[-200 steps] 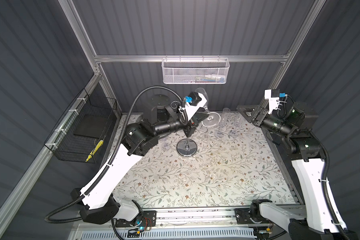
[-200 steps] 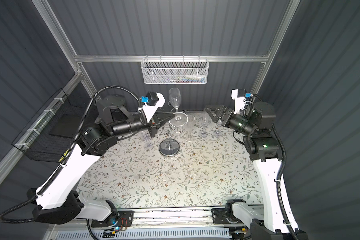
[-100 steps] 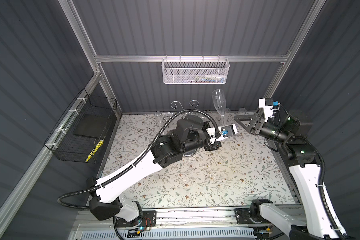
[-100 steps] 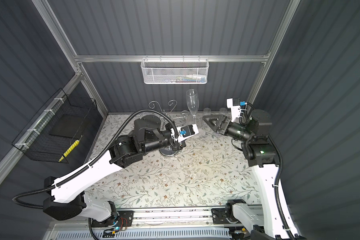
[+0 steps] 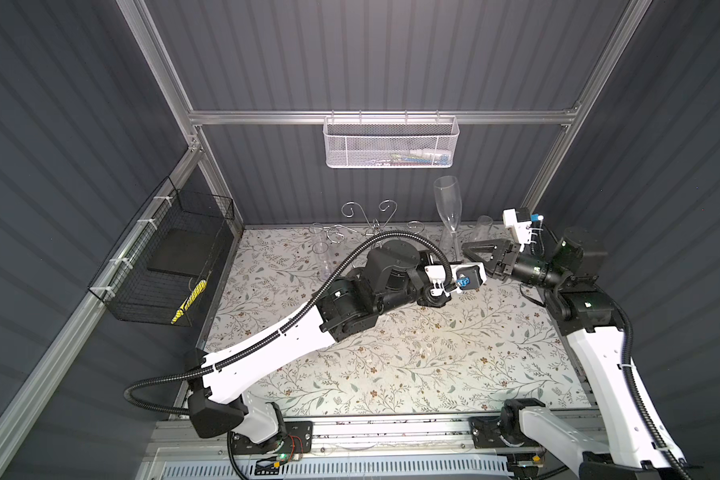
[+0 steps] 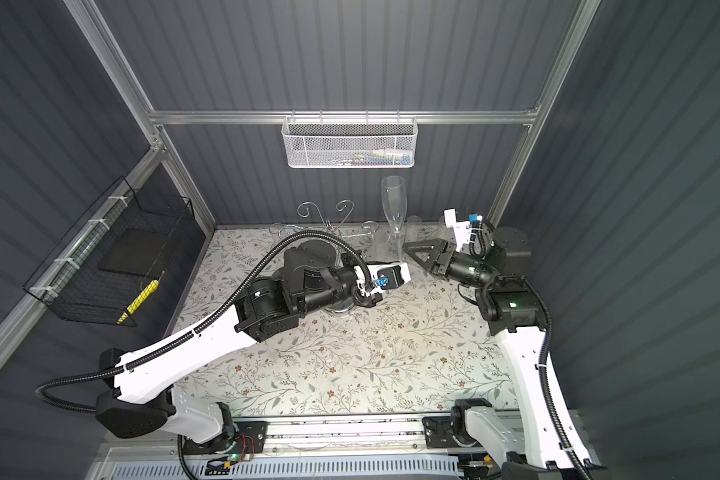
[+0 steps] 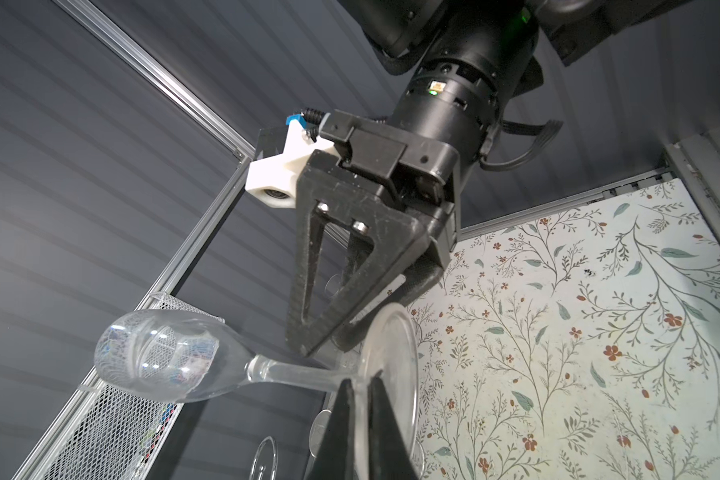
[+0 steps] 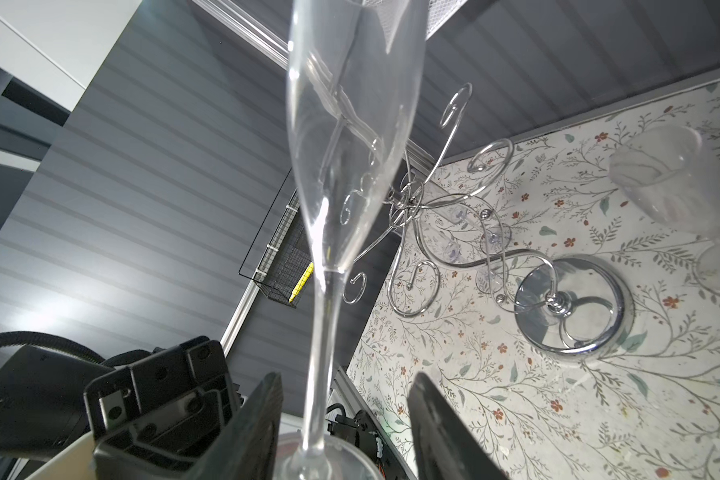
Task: Take the wine glass off the wine glass rack
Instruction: 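Swing the flute toward the right gripper while the right gripper reaches for it, then close the right gripper on the flute stem while the left gripper opens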
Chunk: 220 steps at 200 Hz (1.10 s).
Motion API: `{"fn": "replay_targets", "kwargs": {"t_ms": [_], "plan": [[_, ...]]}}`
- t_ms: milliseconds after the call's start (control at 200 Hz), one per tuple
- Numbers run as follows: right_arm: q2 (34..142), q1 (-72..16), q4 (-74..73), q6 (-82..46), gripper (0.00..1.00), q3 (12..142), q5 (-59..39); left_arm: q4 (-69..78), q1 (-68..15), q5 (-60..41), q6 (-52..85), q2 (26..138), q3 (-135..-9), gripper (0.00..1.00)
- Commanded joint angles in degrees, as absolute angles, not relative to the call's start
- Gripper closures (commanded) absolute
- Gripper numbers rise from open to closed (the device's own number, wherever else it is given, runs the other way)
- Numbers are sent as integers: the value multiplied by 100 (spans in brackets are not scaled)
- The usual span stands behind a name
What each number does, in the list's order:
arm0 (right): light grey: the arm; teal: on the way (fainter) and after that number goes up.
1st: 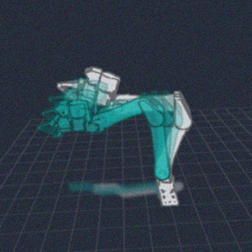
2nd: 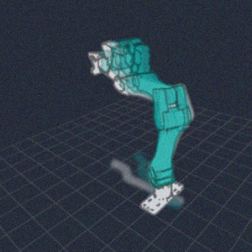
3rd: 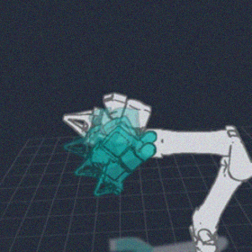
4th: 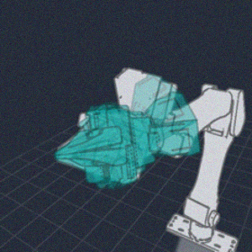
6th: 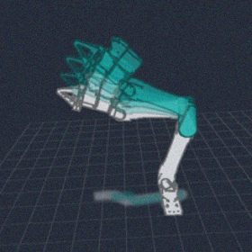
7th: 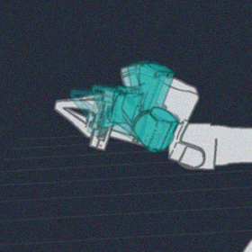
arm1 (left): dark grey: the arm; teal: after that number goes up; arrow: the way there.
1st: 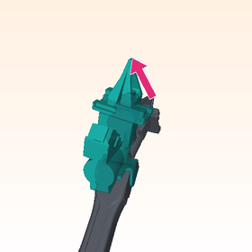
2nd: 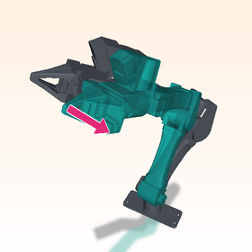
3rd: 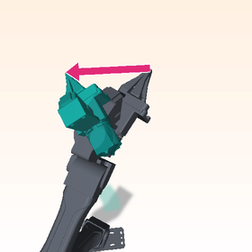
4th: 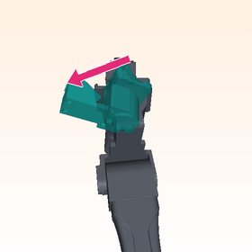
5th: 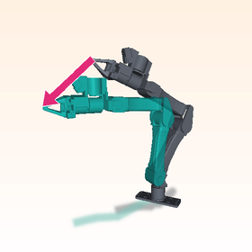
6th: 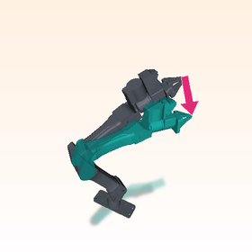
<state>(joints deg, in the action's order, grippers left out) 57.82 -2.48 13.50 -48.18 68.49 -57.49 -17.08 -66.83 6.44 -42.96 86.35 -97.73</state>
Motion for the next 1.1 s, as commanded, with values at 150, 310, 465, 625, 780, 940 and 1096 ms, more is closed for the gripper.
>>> {"fn": "replay_targets", "kwargs": {"t_ms": [150,310,465,625,780,940,1096], "plan": [[5822,-406,1054,-4846,55,6715,-6015,-1496,-6768,668,-4561,8677,-9762,100],[5925,-485,1053,-4832,64,6712,-6090,-1520,-6785,590,-4624,8692,-9766,100],[5976,-561,1056,-4790,75,6699,-6038,-1691,-6803,558,-4658,8743,-9846,100],[6013,-619,1052,-4740,87,6679,-5996,-1831,-6806,640,-4664,8781,-9927,100],[6051,-667,1007,-4664,94,6674,-6005,-1759,-6810,607,-4622,8741,-9871,100],[5999,-694,984,-4523,100,6623,-5883,-1471,-6812,603,-4326,8647,-9652,96],[5875,-695,1164,-4127,100,6591,-5541,-702,-6809,733,-3486,8260,-9124,53]]}}
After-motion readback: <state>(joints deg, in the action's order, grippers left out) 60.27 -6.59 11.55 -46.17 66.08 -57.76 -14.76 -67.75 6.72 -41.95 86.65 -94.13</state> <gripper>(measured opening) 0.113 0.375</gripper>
